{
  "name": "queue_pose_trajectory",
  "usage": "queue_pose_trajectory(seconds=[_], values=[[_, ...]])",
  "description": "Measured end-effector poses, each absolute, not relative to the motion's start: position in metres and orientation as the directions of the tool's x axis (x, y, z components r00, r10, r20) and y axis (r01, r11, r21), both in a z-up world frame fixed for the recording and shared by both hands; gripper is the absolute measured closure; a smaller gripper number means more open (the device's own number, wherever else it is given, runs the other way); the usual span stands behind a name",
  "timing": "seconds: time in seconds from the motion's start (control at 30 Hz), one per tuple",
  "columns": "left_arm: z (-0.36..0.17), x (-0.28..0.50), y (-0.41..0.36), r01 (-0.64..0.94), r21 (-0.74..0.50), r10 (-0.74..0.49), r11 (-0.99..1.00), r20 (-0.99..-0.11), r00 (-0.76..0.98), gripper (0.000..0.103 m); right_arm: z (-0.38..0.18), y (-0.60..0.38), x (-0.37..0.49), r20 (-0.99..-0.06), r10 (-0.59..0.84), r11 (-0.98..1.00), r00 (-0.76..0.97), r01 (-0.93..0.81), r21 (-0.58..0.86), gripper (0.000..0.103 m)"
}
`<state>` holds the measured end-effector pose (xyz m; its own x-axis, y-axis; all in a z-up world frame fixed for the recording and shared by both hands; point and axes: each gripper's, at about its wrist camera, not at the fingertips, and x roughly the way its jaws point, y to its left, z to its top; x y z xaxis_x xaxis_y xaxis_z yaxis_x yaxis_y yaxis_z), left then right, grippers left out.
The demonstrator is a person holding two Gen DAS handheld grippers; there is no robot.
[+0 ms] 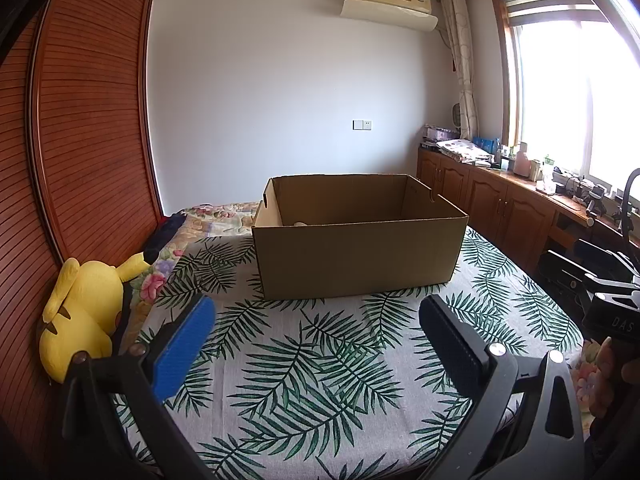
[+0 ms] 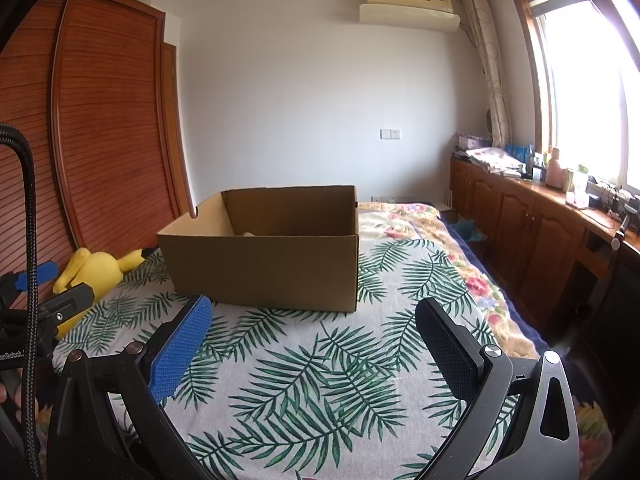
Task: Organize snacks
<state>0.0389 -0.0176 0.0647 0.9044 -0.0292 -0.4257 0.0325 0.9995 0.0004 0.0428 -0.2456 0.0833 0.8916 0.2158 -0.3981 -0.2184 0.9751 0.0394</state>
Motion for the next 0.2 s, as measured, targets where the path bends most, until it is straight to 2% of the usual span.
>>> queue_pose_trajectory(seconds=[0.2], values=[[0.0655, 0.0388, -0.0176, 0.031, 0.001, -0.028, 1.000, -0.425, 0.905, 0.000, 0.0833, -0.2457, 0.0431, -0.397, 0.215, 0.975, 0.892, -0.218, 0.039, 0.000]])
